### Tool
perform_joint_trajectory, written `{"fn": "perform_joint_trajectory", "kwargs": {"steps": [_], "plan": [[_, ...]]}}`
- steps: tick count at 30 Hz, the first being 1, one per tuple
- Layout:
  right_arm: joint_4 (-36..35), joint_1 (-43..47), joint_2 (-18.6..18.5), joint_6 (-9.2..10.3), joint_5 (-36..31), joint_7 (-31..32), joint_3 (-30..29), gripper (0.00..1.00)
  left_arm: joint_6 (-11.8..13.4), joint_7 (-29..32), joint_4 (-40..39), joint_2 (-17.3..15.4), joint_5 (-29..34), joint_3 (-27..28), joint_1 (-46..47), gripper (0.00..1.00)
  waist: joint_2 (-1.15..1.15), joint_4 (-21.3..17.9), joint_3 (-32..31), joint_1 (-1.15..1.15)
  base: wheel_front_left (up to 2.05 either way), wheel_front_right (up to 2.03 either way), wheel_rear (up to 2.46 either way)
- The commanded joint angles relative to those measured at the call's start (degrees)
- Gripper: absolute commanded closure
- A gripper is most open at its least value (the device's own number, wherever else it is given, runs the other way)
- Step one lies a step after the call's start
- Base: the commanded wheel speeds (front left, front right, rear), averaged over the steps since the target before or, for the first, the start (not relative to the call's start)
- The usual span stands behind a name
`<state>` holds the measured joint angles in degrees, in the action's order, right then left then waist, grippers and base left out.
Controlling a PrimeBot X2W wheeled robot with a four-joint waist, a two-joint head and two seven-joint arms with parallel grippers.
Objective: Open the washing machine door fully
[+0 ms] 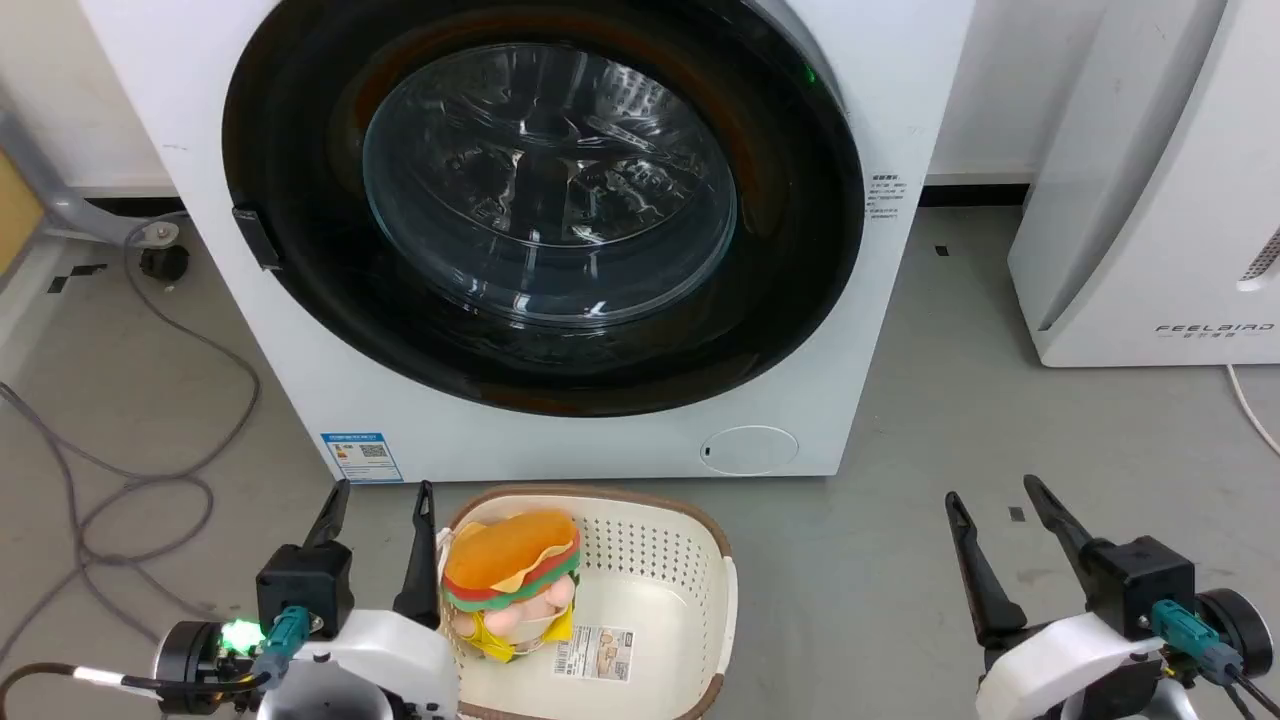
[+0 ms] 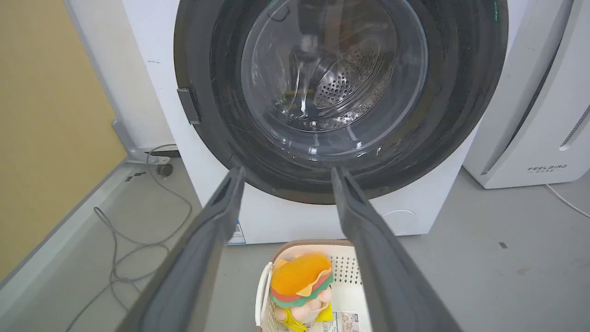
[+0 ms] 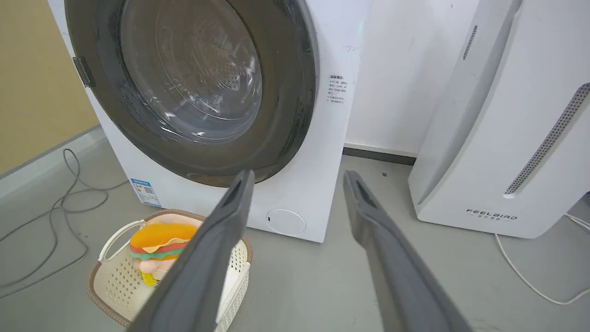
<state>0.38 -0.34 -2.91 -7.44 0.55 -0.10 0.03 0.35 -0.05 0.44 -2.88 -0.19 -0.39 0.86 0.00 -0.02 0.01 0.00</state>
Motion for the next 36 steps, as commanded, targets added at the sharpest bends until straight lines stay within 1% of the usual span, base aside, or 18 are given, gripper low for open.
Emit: {"fn": "perform_joint_trajectory", "kwargs": {"steps": [1,6,7,14,19,23,34,36], "plan": [[0.2,0.2,0.0,0.00,0.3,-0.4,0.0,0.00,-0.1,-0.5,0.2,0.0,-0.4,-0.2,0.1,0.00,0.00,0.0,0.0,0.00,0.00,0.00,0.00],[0.5,0.5,0.0,0.00,0.4,-1.0,-0.1,0.00,-0.2,-1.1,0.8,0.0,-0.9,-0.9,0.2,0.00,0.00,-0.1,0.0,0.00,0.00,0.00,0.00],[0.5,0.5,0.0,0.00,0.4,-1.1,0.0,1.00,-0.2,-1.2,0.9,0.0,-1.0,-1.0,0.3,0.00,0.00,-0.1,0.0,0.00,0.00,0.00,0.00],[0.7,0.9,0.0,-0.01,0.9,-1.7,0.0,1.00,-0.2,-2.1,1.5,0.0,-1.4,-1.8,0.6,0.00,0.00,-0.2,0.0,0.00,0.00,0.00,0.00],[0.7,1.0,0.0,-0.01,2.8,-2.3,0.0,1.00,-0.2,-2.7,1.8,0.0,-1.7,-2.3,0.7,0.00,0.00,-0.3,0.0,0.00,0.00,0.00,0.00],[1.0,0.7,0.0,-0.01,7.1,-2.9,0.1,1.00,-0.1,-3.1,1.9,0.0,-2.0,-2.5,0.7,0.00,0.00,-0.3,0.0,0.00,0.00,0.00,0.00],[0.6,-2.1,0.0,-0.01,25.0,-4.4,0.1,1.00,-0.2,-4.5,2.6,0.0,-3.0,-3.2,1.1,0.00,0.00,-0.4,0.2,0.00,0.00,0.00,0.00],[0.5,-3.0,0.0,-0.01,26.8,-4.6,-0.3,1.00,-0.3,-4.7,2.7,0.0,-3.1,-3.3,1.3,0.00,0.00,-0.4,0.4,0.00,0.00,0.00,0.00]]}}
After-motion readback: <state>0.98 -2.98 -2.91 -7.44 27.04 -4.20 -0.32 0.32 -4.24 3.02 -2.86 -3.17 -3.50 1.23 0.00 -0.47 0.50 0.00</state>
